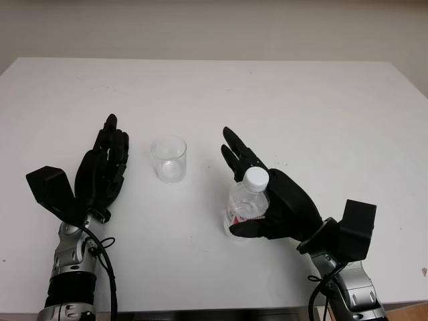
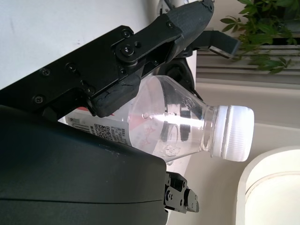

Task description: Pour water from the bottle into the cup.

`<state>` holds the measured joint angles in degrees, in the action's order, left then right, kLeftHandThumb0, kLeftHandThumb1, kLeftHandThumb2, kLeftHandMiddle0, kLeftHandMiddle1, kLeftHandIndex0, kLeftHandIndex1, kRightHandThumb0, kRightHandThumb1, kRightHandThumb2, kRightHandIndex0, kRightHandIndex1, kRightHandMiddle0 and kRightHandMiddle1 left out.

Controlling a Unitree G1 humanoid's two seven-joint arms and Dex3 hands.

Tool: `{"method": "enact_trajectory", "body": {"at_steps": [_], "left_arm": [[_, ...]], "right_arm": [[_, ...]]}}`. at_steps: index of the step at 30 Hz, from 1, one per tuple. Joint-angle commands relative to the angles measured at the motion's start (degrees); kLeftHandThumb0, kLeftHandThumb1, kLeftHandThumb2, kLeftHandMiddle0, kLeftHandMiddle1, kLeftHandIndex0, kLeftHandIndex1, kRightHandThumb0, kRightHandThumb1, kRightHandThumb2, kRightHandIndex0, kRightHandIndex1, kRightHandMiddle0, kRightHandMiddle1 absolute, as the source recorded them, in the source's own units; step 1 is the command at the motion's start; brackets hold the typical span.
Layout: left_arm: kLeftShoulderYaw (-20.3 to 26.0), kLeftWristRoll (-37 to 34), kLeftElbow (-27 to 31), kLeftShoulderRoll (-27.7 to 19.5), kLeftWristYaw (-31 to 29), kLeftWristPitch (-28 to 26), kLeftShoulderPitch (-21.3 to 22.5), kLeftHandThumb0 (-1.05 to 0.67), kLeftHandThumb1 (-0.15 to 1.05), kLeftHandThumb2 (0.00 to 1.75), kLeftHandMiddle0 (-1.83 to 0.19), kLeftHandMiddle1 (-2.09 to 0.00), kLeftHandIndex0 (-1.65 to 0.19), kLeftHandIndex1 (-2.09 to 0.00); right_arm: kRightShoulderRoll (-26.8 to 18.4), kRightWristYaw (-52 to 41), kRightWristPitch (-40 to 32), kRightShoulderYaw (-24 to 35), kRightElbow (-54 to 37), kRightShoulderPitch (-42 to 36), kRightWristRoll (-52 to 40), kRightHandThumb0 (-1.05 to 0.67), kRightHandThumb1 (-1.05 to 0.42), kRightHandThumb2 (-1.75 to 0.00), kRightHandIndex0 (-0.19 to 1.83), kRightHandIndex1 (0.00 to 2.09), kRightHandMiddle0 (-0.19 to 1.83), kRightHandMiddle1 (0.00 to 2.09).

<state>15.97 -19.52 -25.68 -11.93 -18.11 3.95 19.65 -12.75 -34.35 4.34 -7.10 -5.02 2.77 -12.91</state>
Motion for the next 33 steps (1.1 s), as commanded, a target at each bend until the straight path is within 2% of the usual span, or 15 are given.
{"method": "enact_trajectory", "body": {"at_steps": [1, 2, 3, 4, 5, 7, 10, 12, 16, 20, 23, 27, 30, 33], "left_arm": [[-0.3, 0.3, -0.1, 0.1, -0.4, 0.8, 1.3, -0.74, 1.05, 0.47, 0.11, -0.05, 0.09, -0.05], [-0.3, 0.4, -0.2, 0.1, -0.4, 0.9, 1.3, -0.74, 1.05, 0.47, 0.11, -0.05, 0.09, -0.05], [-0.3, 0.3, -0.2, 0.1, -0.4, 0.9, 1.3, -0.74, 1.05, 0.47, 0.11, -0.05, 0.09, -0.05], [-0.3, 0.4, -0.2, 0.1, -0.3, 1.0, 1.3, -0.75, 1.05, 0.47, 0.11, -0.05, 0.09, -0.05], [-0.3, 0.4, -0.2, 0.1, -0.2, 1.1, 1.3, -0.75, 1.05, 0.47, 0.11, -0.05, 0.09, -0.05], [-0.3, 0.3, -0.1, 0.1, -0.1, 1.1, 1.2, -0.74, 1.05, 0.47, 0.11, -0.05, 0.09, -0.05], [-0.2, 0.0, 0.3, 0.4, 0.1, 1.0, 1.0, -0.74, 1.05, 0.47, 0.12, -0.05, 0.10, -0.05], [-0.1, -0.1, 0.4, 0.5, 0.4, 0.9, 0.9, -0.74, 1.05, 0.45, 0.12, -0.05, 0.10, -0.05], [-0.4, 0.5, 0.4, 0.4, 0.8, 1.2, 0.9, -0.75, 1.05, 0.45, 0.11, -0.06, 0.08, -0.06], [-0.3, 0.2, 0.1, 0.4, 0.6, 1.3, 1.1, -0.75, 1.05, 0.46, 0.11, -0.05, 0.09, -0.05], [-0.3, 0.1, 0.1, 0.4, 0.5, 1.2, 1.0, -0.75, 1.05, 0.45, 0.11, -0.05, 0.09, -0.05], [-0.2, 0.1, 0.3, 0.4, 0.7, 1.1, 0.9, -0.75, 1.05, 0.45, 0.11, -0.05, 0.09, -0.05], [-0.2, 0.1, 0.0, 0.3, 0.5, 1.4, 1.1, -0.75, 1.05, 0.44, 0.11, -0.05, 0.09, -0.05], [-0.3, 0.4, -0.3, 0.2, 0.5, 1.5, 1.2, -0.75, 1.05, 0.45, 0.11, -0.05, 0.09, -0.05]], "right_arm": [[0.4, 0.8, -0.4, -0.1, -1.5, 0.6, 0.0, -0.86, -0.78, -0.05, -0.18, 0.01, -0.11, 0.04], [0.7, 1.1, 0.1, 0.0, -1.3, 0.6, 0.0, -0.83, -0.78, -0.05, -0.08, 0.07, 0.01, 0.14], [1.0, 1.1, 0.4, 0.0, -1.2, 0.6, -0.3, -0.78, -0.77, -0.05, 0.01, 0.50, -0.04, 0.75], [1.4, 1.4, 0.3, 0.1, -1.3, 0.4, -0.6, -0.66, -0.78, -0.06, 0.10, 1.36, 0.04, 1.50], [1.6, 2.2, 0.3, 0.0, -1.7, 0.2, 0.0, -0.58, -0.80, -0.06, 0.26, 1.72, 0.21, 1.79], [0.9, 4.5, -1.0, -0.7, -3.8, -0.5, 3.1, -0.47, -0.91, -0.08, 0.95, 2.02, 0.87, 2.03], [-0.5, 5.6, -2.7, -1.5, -6.3, -1.1, 5.8, -0.44, -1.03, -0.10, 1.44, 2.09, 1.35, 2.09], [-1.3, 5.3, -1.3, -2.0, -6.3, -1.2, 7.1, -0.43, -1.04, -0.11, 1.54, 2.09, 1.43, 2.09], [-2.4, 4.6, 0.9, -3.1, -5.9, -1.1, 9.3, -0.43, -1.05, -0.10, 1.65, 2.09, 1.49, 2.09], [-2.5, 4.8, 2.3, -3.6, -5.5, -1.1, 10.6, -0.42, -1.05, -0.17, 1.67, 2.09, 1.48, 2.09], [-0.9, 7.1, 3.2, -3.4, -5.0, -1.6, 11.0, -0.44, -1.05, -0.26, 1.70, 2.09, 1.46, 2.09], [2.1, 10.6, 2.3, -2.3, -4.2, -1.6, 8.9, -0.40, -1.05, -0.33, 1.81, 2.09, 1.57, 2.09], [4.5, 13.7, 3.9, -0.2, -1.6, 1.1, 7.5, -0.37, -1.05, -0.33, 1.83, 2.09, 1.73, 2.09], [5.5, 17.6, 7.9, 2.0, 2.5, 6.5, 9.7, -0.34, -1.05, -0.35, 1.83, 2.09, 1.72, 2.09]]}}
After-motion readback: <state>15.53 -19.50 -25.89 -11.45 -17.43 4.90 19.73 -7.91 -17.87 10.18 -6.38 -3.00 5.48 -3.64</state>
